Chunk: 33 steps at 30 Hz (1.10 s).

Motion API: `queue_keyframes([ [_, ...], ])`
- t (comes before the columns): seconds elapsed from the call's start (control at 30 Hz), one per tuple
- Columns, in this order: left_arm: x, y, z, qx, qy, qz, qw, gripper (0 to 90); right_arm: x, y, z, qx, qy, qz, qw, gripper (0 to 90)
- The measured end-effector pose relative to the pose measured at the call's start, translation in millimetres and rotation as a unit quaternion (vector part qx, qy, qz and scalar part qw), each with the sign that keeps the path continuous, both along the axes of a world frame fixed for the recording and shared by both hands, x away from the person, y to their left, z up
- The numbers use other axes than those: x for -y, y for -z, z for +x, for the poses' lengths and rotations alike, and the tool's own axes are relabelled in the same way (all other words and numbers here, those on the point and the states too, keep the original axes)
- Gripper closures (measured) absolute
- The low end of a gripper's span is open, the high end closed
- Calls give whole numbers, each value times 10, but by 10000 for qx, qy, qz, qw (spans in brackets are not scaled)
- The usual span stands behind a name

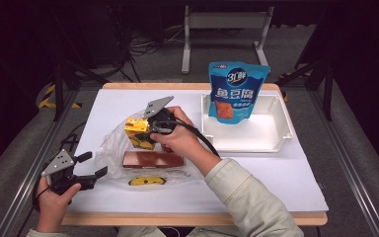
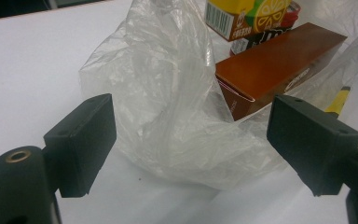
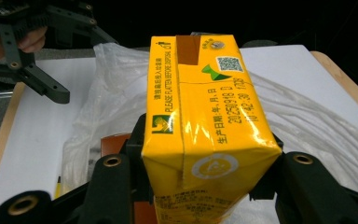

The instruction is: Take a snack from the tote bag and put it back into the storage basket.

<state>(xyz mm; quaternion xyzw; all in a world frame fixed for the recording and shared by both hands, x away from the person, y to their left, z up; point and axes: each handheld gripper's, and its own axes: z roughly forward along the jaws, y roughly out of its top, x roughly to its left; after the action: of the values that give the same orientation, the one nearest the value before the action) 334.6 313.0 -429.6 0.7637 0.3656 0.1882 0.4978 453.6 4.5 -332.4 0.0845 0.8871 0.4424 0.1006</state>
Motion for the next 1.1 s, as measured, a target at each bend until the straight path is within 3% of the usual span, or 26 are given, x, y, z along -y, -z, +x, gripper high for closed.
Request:
queue_keyframes([
  [0.57,6,0,1,20,3,-12,10000,164,88,-329,-96,78,-127,249,9996,545],
  [1.1,0,-7,-1,10,8,-40,10000,164,277,-513,-97,80,-108,366,9992,544],
])
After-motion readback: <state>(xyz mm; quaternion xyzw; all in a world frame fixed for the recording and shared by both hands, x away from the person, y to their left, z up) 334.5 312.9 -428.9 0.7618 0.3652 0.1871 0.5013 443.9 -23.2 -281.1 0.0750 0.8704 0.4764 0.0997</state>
